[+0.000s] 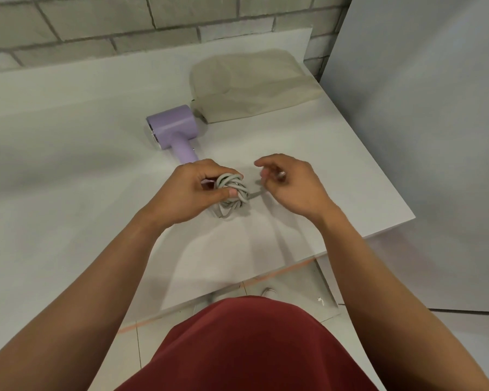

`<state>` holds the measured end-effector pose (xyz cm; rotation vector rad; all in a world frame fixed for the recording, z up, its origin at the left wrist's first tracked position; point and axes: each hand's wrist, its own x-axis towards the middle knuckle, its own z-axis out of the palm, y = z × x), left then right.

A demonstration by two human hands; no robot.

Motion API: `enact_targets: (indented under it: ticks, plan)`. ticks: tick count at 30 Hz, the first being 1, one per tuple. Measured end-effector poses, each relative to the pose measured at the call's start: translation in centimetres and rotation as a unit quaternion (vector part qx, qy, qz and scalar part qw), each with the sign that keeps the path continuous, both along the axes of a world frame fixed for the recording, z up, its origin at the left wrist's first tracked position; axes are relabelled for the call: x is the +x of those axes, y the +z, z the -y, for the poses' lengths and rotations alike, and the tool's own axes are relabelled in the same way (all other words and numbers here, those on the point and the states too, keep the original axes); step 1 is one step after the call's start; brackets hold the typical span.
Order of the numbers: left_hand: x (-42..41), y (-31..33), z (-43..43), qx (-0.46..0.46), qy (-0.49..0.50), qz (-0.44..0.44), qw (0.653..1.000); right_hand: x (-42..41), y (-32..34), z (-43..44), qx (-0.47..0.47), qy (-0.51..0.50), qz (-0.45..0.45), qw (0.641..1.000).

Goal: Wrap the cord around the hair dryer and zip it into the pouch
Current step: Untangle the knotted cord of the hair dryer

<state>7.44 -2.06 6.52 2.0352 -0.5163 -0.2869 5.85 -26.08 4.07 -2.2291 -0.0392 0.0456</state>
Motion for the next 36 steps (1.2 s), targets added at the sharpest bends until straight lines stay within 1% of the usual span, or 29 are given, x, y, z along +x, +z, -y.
enact_targets:
  ticks: [2, 5, 8, 11, 13, 15, 16, 17, 18, 19, 20, 21, 22, 23, 25, 28, 30, 32, 33, 34, 36]
  plan:
    - [0.0, -0.1, -0.1, 0.030, -0.024, 0.053, 0.998, 0.3, 1.1, -0.4, 0.018, 0.074, -0.025, 0.997]
    - [0.0, -0.2, -0.2, 0.071, -0.043, 0.099, 0.992, 0.7, 1.8, -0.6, 0.043, 0.149, -0.077, 0.985]
    - [-0.2, -0.1, -0.3, 0.040, -0.060, 0.135, 0.988, 0.8, 1.5, -0.7, 0.052, 0.200, -0.114, 0.972]
    - [-0.4, 0.0, -0.4, 0.022, -0.074, 0.185, 0.980, 0.9, 0.9, -0.7, 0.113, 0.200, -0.122, 0.966]
    - [-0.5, -0.4, -0.5, 0.022, -0.072, 0.212, 0.974, 0.9, 0.7, -0.6, 0.135, 0.171, -0.105, 0.970]
    - [-0.3, -0.8, -0.7, 0.021, -0.058, 0.214, 0.975, 0.8, 0.7, -0.4, 0.154, 0.143, -0.096, 0.973]
    - [-0.3, -0.9, -0.7, 0.015, -0.044, 0.196, 0.979, 0.7, 0.8, -0.3, 0.165, 0.132, -0.094, 0.973]
    - [-0.4, -0.8, -0.7, -0.002, -0.022, 0.154, 0.988, 0.7, 1.0, -0.2, 0.175, 0.122, -0.093, 0.973]
    - [-0.4, -0.5, -0.7, -0.036, 0.008, 0.087, 0.996, 0.6, 1.3, -0.1, 0.178, 0.111, -0.090, 0.974]
    - [-0.3, 0.0, -0.6, -0.091, 0.041, 0.002, 0.995, 0.6, 1.5, 0.0, 0.173, 0.102, -0.082, 0.976]
    - [-0.3, 0.5, -0.6, -0.155, 0.074, -0.086, 0.981, 0.5, 1.7, 0.1, 0.160, 0.092, -0.070, 0.980]
    - [-0.1, 0.9, -0.5, -0.208, 0.100, -0.163, 0.959, 0.5, 1.9, 0.2, 0.143, 0.082, -0.056, 0.985]
    - [0.1, 1.2, -0.5, -0.232, 0.115, -0.218, 0.941, 0.5, 2.1, 0.1, 0.128, 0.072, -0.042, 0.988]
    - [0.2, 1.6, -0.4, -0.224, 0.118, -0.246, 0.936, 0.4, 2.3, 0.1, 0.116, 0.061, -0.029, 0.991]
    - [0.6, 2.0, 0.1, -0.166, 0.103, -0.256, 0.947, 0.5, 2.8, -0.1, 0.092, 0.040, -0.002, 0.995]
    - [1.2, 2.3, 1.2, -0.073, 0.077, -0.240, 0.965, 0.4, 3.3, -0.6, 0.052, 0.025, 0.033, 0.998]
    - [1.7, 2.2, 1.8, -0.038, 0.079, -0.220, 0.972, 0.3, 3.3, -1.1, 0.035, 0.018, 0.042, 0.998]
    - [2.1, 2.0, 2.0, -0.029, 0.077, -0.194, 0.977, 0.2, 3.2, -1.3, 0.050, 0.002, 0.034, 0.998]
    - [2.2, 2.0, 2.1, -0.032, 0.071, -0.187, 0.979, 0.2, 3.2, -1.2, 0.073, -0.005, 0.018, 0.997]
    - [2.2, 1.9, 2.2, -0.045, 0.068, -0.185, 0.979, 0.2, 3.2, -0.9, 0.103, -0.003, -0.007, 0.995]
    - [2.3, 1.8, 2.3, -0.082, 0.082, -0.187, 0.975, 0.2, 3.3, 0.1, 0.164, 0.044, -0.074, 0.983]
